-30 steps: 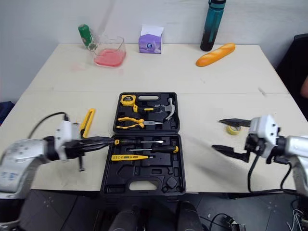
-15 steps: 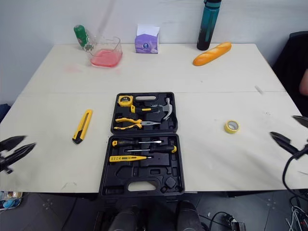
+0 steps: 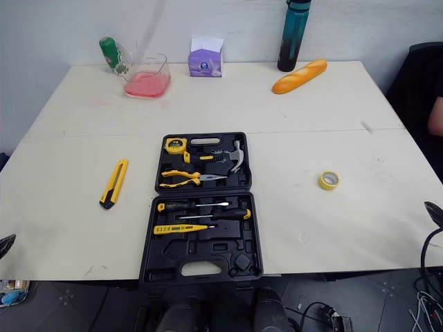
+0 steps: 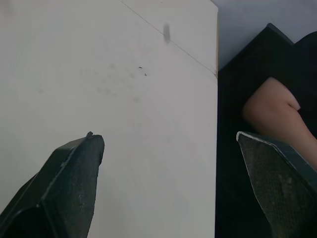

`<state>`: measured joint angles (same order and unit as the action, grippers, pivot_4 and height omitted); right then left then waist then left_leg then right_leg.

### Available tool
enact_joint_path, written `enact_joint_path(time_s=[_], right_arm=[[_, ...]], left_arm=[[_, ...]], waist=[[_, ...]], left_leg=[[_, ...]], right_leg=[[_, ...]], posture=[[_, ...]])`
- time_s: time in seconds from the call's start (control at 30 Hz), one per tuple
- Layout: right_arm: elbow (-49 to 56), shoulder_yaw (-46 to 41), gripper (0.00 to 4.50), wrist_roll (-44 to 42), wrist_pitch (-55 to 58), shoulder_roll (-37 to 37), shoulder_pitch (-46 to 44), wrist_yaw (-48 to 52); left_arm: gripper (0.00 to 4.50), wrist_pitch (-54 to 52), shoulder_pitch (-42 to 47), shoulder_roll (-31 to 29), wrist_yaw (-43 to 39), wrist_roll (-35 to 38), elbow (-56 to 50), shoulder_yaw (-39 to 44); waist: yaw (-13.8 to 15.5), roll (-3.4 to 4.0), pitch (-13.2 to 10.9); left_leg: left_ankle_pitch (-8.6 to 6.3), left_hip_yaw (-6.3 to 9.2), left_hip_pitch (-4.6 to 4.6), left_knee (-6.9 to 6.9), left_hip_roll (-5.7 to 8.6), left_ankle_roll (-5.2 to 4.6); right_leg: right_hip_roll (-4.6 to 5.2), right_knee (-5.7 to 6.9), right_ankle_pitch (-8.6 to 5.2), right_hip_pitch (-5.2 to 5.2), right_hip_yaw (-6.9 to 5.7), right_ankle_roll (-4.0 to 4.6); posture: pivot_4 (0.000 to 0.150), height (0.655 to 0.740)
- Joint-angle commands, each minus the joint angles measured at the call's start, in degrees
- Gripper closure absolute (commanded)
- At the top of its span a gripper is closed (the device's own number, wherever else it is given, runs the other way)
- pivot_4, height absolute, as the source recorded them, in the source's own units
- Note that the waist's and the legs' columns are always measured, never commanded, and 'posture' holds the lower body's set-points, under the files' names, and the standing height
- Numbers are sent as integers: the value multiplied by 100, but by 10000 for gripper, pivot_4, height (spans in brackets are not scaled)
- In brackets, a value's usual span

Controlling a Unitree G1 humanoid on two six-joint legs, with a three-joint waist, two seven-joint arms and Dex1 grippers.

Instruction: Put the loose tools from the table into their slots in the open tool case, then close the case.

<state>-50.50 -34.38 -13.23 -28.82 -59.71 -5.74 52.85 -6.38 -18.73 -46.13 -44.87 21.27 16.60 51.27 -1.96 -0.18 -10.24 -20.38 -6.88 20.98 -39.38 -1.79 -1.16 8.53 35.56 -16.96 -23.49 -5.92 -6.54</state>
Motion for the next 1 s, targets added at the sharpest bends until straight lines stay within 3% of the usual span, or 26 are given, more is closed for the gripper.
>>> enact_joint_path(time_s=[0.03,0.3,0.5,0.73,0.87,0.97,1.0], right_arm=[[13,86,0,-49,-33,-107,-164,-54],[877,356,0,-611,768,265,-511,310],[2409,624,0,-1116,1942,704,-550,397],[4038,930,0,-1829,2876,1183,-593,615],[4661,1178,0,-1949,3081,1271,-590,836],[5008,1369,0,-2081,3098,1409,-754,977],[5117,1447,0,-2218,3157,1447,-811,1152]], left_arm=[[355,173,18,-92,-31,118,109,150],[355,114,105,-98,-158,213,-134,-91],[355,-718,74,-41,-65,557,-1438,-287],[355,-2540,576,-141,624,1128,-2870,-723],[355,-4141,956,-293,1510,1246,-3585,-970],[355,-5293,1681,-328,2153,1569,-4106,-1322],[355,-6071,2248,-76,2572,1830,-4241,-1344]], waist=[[-1,0,0],[-8,0,0],[17,1,0],[44,0,0],[43,-1,0],[47,-5,-2],[48,-9,-4]], left_leg=[[0,0,0,2,0,0],[0,0,0,6,-1,1],[1,2,3,6,-1,0],[7,6,6,6,3,-1],[9,8,7,6,2,-1],[11,7,7,6,5,-3],[16,8,8,5,7,-2]], right_leg=[[0,-1,0,0,0,0],[0,-2,0,-1,-1,0],[3,0,0,-2,0,0],[1,8,1,0,-2,-1],[-5,23,2,1,-3,-3],[-8,23,3,2,-3,-5],[-15,25,4,2,-3,-6]], posture=[[1500,7400],[1500,7400],[1500,7400],[1500,7400],[1500,7400],[1500,7400],[1500,7400]])
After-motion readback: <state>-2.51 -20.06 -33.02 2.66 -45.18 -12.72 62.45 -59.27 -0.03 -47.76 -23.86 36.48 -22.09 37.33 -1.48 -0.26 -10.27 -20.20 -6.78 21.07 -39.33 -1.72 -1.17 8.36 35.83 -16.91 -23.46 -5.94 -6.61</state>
